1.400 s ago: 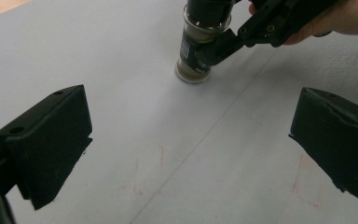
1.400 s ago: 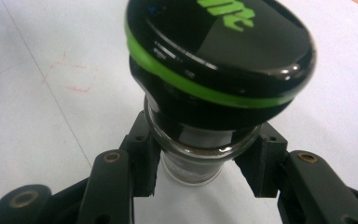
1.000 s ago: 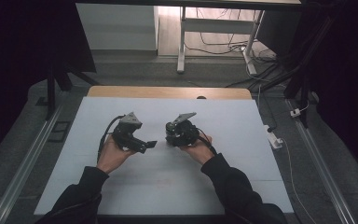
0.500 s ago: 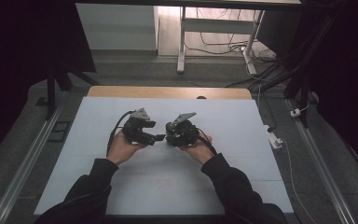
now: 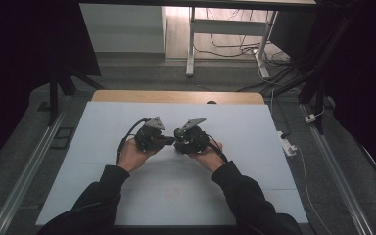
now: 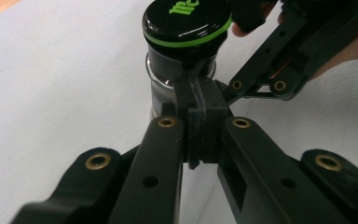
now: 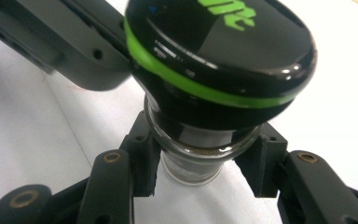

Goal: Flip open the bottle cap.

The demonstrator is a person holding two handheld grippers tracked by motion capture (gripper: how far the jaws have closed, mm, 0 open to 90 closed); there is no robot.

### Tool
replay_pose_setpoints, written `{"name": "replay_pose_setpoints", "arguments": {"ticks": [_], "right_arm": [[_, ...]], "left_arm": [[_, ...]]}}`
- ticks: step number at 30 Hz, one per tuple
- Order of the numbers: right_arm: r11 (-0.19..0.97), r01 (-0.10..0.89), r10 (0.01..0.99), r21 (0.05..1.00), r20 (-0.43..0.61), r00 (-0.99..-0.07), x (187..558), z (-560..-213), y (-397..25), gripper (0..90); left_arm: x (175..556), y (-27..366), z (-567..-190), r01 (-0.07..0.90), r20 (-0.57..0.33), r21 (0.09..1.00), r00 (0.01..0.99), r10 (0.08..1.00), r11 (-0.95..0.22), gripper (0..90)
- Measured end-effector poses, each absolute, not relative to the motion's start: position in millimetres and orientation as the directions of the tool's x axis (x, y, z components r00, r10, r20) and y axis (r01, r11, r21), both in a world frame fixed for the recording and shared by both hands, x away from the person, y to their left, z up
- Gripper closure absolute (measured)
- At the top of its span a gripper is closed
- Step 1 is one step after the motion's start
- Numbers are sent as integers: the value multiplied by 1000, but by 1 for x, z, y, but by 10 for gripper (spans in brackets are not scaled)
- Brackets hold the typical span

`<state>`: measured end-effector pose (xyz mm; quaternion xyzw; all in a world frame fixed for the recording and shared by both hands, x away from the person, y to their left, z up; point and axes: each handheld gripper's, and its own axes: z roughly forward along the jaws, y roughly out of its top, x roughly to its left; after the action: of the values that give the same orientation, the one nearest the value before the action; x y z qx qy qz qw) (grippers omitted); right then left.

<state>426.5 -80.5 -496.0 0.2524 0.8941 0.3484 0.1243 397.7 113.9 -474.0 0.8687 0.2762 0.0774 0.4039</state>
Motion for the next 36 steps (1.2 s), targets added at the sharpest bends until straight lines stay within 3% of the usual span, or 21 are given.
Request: {"name": "replay_pose_setpoints", "arguments": {"ticks": [36], "right_arm": [[629, 369, 540, 684, -43, -841, 426, -496, -80, 526]], "left_arm": [[400, 115, -457, 416, -112, 784, 825, 553, -461, 888]]}}
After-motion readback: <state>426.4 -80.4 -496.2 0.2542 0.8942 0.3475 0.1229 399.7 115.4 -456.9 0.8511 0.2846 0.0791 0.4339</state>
